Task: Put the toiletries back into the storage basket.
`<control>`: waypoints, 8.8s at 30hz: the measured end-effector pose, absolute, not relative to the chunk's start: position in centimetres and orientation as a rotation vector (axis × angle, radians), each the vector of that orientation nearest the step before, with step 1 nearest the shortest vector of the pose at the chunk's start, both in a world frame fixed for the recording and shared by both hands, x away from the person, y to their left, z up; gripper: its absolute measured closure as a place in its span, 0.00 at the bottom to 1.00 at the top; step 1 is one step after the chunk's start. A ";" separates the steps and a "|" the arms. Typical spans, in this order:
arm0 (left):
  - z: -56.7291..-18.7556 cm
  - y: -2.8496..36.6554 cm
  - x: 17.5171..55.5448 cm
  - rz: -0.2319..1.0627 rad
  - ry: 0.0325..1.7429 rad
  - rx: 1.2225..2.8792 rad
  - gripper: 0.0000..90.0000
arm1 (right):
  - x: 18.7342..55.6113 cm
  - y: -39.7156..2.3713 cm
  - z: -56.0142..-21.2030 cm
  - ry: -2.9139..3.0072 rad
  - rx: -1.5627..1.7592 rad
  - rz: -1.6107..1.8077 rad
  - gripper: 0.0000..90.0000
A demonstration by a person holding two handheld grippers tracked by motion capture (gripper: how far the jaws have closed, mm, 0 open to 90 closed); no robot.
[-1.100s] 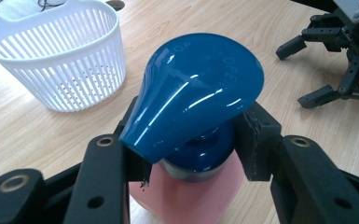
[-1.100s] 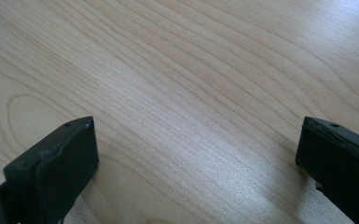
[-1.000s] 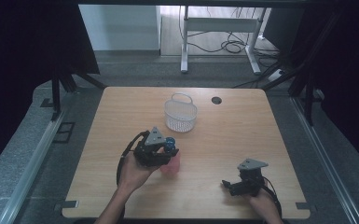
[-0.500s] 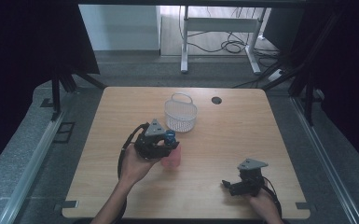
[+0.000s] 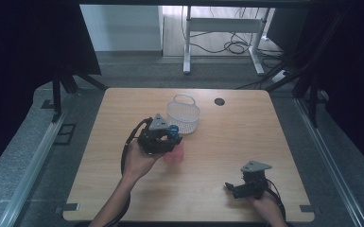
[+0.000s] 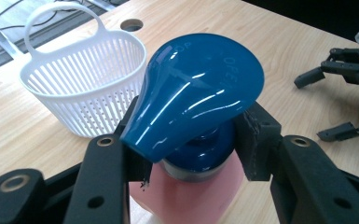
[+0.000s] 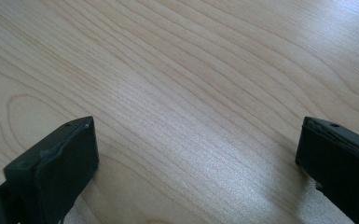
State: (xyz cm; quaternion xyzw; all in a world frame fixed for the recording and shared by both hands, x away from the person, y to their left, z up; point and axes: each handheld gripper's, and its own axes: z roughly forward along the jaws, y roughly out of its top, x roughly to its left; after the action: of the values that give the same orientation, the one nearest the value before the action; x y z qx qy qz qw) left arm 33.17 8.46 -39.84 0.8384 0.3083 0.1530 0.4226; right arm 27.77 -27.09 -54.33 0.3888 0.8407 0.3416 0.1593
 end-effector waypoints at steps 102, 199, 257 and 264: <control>-35.0 3.4 46.0 0.580 0.955 1.994 0.59 | 27.8 -27.1 -54.3 2.404 1.108 0.977 0.00; -43.1 4.2 47.8 0.503 1.110 1.965 0.13 | 27.8 -27.0 -54.3 2.409 1.100 0.978 0.00; -41.8 7.7 42.0 0.494 0.976 1.978 0.13 | 27.8 -27.1 -54.3 2.409 1.101 0.977 0.00; -42.4 8.0 41.1 0.478 0.974 1.979 0.13 | 27.8 -27.1 -54.3 2.409 1.101 0.977 0.00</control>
State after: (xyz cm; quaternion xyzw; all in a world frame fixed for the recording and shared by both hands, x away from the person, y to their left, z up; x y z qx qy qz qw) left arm 41.09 8.02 -42.42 0.7925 0.3898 0.1916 0.4280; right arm 27.83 -27.05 -54.32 0.3852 0.8425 0.3416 0.1586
